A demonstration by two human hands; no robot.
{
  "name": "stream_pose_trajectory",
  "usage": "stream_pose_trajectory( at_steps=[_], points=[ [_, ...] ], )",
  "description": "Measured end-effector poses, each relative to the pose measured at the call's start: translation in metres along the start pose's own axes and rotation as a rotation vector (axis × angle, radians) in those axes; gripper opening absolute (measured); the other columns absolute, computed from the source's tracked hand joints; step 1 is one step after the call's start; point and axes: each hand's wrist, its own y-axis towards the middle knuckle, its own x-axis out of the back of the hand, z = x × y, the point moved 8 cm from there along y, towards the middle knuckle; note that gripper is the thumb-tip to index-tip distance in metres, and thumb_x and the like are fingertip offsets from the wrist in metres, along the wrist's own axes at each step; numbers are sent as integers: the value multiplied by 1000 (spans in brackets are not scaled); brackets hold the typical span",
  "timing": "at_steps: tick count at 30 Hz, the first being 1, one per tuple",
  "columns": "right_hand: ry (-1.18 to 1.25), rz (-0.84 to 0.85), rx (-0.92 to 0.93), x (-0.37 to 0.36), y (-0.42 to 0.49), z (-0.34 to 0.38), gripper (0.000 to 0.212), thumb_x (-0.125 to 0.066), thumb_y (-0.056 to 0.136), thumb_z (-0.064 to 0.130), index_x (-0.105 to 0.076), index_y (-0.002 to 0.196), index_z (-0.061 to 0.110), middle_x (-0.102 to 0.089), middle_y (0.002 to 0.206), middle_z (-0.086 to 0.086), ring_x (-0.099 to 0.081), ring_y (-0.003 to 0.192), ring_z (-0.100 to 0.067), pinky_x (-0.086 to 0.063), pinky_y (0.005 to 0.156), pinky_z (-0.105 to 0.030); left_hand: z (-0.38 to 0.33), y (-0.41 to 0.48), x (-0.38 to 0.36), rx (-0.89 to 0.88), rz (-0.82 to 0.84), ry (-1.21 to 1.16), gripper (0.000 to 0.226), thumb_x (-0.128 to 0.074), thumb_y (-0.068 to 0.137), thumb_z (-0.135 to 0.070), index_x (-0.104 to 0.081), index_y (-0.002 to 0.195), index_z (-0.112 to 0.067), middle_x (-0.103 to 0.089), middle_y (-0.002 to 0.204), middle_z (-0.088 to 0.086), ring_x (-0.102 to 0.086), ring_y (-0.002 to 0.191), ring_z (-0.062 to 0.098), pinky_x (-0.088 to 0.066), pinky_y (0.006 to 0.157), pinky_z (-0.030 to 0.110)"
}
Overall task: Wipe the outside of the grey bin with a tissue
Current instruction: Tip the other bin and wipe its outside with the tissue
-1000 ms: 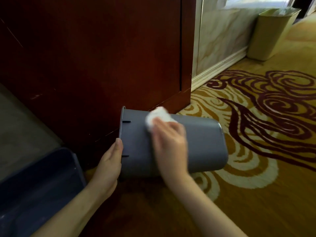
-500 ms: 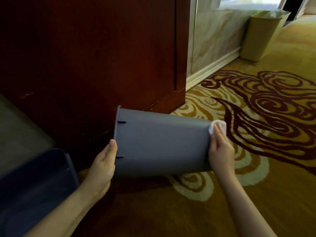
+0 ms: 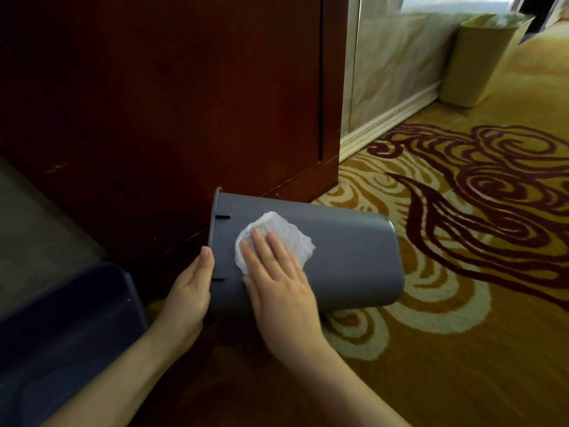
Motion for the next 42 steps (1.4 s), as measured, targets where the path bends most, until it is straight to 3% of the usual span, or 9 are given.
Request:
stream_pose_trajectory(
  at_steps=[3, 7, 16, 21, 28, 31, 34, 38, 42],
  points=[
    [-11, 19, -188, 8, -16, -59, 47, -27, 98, 30, -9, 141, 28, -9, 152, 8, 2, 141, -9, 1, 114, -32, 8, 0, 7, 41, -6, -7, 54, -38, 77, -61, -51, 121, -33, -58, 131, 3, -54, 121, 21, -37, 107, 49],
    [-76, -47, -418, 30, -46, -124, 45, -23, 97, 34, -20, 141, 22, -23, 152, 0, -10, 142, -12, -10, 115, -33, 9, 3, 13, 130, 56, -51, 49, -47, 76, -50, -59, 117, -26, -71, 112, 1, -65, 107, 20, -49, 91, 41],
    [-59, -218, -282, 20, -91, -110, 47, -33, 93, 22, -43, 136, 4, -41, 144, -15, -33, 137, -31, -25, 114, -38, -23, 34, 24, 291, 151, 115, 74, -37, 66, -77, -63, 104, -20, -74, 77, 1, -71, 68, 15, -53, 56, 28],
    [-26, -321, -197, 19, -104, -108, 41, -42, 90, 15, -50, 128, 3, -49, 137, -16, -40, 132, -31, -26, 114, -36, -25, 43, 19, 431, -51, -30, 42, -49, 88, -48, -64, 89, -10, -69, 80, 9, -67, 71, 22, -52, 55, 32],
    [404, -549, -500, 44, -105, -148, 35, -64, 83, 5, -61, 117, 13, -62, 122, -5, -57, 116, -19, -44, 100, -25, -61, 23, 1, 1, -221, 90, 25, -48, 91, -16, -56, 69, -7, -58, 64, 13, -58, 59, 29, -46, 53, 29],
    [687, -641, -609, 52, -89, -141, 35, -56, 85, 24, -60, 120, 16, -66, 119, -2, -61, 110, -9, -51, 90, -24, -73, 0, 1, -180, -126, 183, 20, -42, 95, -26, -61, 90, -27, -72, 80, -4, -68, 71, 2, -52, 55, 14],
    [672, -555, -425, 59, -45, -88, 34, -52, 88, 24, -59, 121, 20, -64, 118, 3, -64, 104, -12, -53, 85, -25, -63, -10, 3, -186, -48, 185, 29, -39, 95, -29, -55, 118, -24, -69, 103, 1, -67, 94, 12, -53, 77, 25],
    [423, -244, -63, 32, -1, -7, 31, -57, 90, 10, -62, 121, 14, -62, 126, 0, -49, 125, -16, -38, 106, -30, -40, -16, 4, -131, -65, 120, 23, -42, 93, -24, -63, 102, -19, -76, 86, 0, -72, 78, 11, -54, 57, 17],
    [342, -65, -84, 5, -22, -21, 33, -46, 95, 28, -58, 126, 25, -56, 131, 12, -41, 129, -3, -32, 108, -23, -3, -25, 16, -30, -91, 146, 22, -44, 93, -28, -65, 99, -25, -77, 87, -8, -72, 77, 10, -54, 52, 19]
  ],
)
